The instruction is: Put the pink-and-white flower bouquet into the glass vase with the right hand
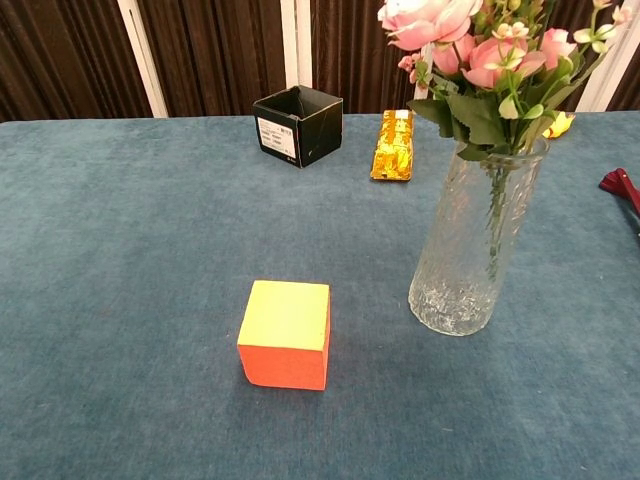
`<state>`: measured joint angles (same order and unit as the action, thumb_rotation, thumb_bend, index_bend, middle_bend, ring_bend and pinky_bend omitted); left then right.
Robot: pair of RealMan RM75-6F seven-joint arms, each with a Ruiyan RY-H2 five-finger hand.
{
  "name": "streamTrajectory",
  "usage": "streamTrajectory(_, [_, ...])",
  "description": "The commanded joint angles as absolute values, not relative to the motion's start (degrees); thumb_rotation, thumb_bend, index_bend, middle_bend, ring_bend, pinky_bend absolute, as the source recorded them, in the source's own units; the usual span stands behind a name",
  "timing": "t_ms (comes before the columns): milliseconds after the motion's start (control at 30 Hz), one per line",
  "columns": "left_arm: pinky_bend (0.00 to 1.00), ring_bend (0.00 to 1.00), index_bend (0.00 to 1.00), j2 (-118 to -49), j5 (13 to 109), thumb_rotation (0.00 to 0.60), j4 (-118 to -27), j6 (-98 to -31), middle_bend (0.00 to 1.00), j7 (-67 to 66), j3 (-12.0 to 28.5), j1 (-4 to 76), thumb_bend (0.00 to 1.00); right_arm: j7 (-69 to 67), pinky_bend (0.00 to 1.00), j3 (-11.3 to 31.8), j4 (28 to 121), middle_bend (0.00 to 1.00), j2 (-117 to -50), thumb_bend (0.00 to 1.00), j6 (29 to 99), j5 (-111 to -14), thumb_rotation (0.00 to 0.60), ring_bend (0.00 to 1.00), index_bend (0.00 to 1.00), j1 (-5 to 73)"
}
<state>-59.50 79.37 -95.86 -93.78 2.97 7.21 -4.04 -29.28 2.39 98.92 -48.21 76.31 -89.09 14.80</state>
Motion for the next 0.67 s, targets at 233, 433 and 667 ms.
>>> streamTrajectory(233, [0.02, 0.0, 0.1, -58.84, 78.67, 0.6, -95.08, -93.52, 0.0, 5.34, 7.56, -4.16, 0.25, 10.39, 0.0, 0.48, 100.08, 0.07, -62.82, 0.07, 98.35, -86.82, 0.6, 0.03, 0.16, 0.83])
streamTrajectory(433, [0.02, 0.0, 0.1, -58.76, 78.37, 0.6, -94.78, -93.51, 0.0, 6.04, 7.76, -4.18, 0.25, 11.98, 0.0, 0.11, 98.88, 0.07, -62.97, 0.07, 99.36, -89.27, 0.6, 0.02, 0.16, -0.11])
streamTrajectory(667, [0.02, 0.0, 0.1, -59.23, 79.11, 0.6, -94.38, -93.17, 0.0, 5.19, 7.53, -3.65, 0.25, 11.58, 0.0, -0.19, 99.3, 0.07, -61.43, 0.07, 97.87, -89.16, 0.6, 0.02, 0.16, -0.7])
